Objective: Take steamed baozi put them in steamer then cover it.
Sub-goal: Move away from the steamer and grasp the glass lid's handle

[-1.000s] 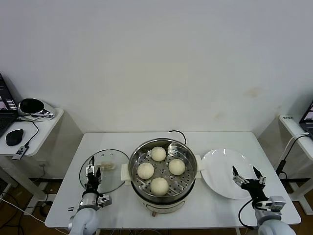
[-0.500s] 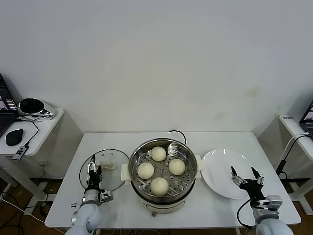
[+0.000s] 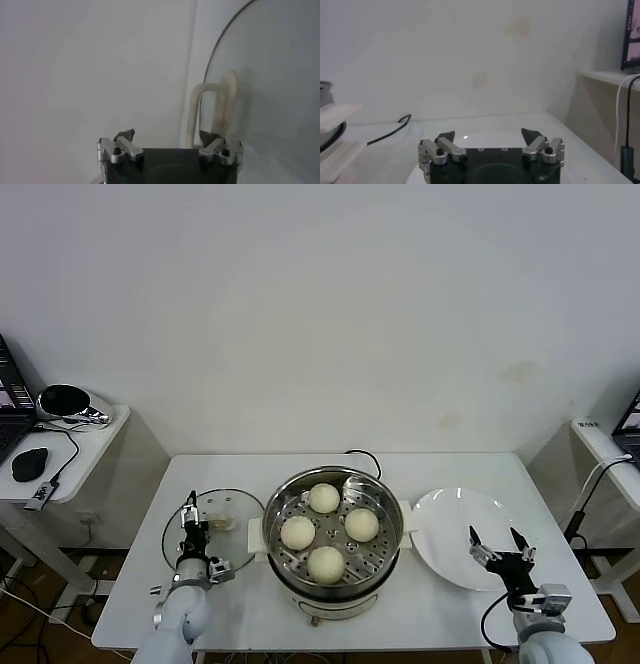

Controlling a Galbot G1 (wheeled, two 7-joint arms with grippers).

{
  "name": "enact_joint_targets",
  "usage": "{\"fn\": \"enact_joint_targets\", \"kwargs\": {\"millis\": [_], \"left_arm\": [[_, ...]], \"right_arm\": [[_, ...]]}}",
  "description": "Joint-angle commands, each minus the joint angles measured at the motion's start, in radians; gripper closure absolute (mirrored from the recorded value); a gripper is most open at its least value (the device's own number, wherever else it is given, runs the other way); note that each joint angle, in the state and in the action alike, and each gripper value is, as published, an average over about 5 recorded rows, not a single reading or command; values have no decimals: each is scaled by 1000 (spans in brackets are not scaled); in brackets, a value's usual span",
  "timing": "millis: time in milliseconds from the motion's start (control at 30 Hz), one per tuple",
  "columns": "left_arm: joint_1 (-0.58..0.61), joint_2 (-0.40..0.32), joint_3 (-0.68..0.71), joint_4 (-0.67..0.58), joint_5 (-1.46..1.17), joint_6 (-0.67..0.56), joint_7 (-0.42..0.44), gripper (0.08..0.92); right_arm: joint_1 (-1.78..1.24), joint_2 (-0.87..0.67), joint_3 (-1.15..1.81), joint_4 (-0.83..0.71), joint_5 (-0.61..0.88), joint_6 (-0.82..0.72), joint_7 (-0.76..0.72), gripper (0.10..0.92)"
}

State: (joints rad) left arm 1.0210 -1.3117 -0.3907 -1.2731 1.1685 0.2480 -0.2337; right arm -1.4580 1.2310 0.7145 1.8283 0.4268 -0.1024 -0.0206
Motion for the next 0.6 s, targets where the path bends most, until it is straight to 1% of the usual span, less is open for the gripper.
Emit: {"fn": "enact_joint_targets", "kwargs": {"millis": [33, 533, 600], "left_arm": [[-44, -4, 5, 60, -3, 7, -20, 177], [-56, -11, 2, 102, -45, 2, -57, 177], [-55, -12, 2, 102, -44, 0, -56, 191]], "right_arm": [[-1, 4, 3, 2, -5, -1, 0, 203], [-22, 3, 13, 32, -12, -7, 3, 203], [-25, 7, 14, 33, -12, -4, 2, 203]]}}
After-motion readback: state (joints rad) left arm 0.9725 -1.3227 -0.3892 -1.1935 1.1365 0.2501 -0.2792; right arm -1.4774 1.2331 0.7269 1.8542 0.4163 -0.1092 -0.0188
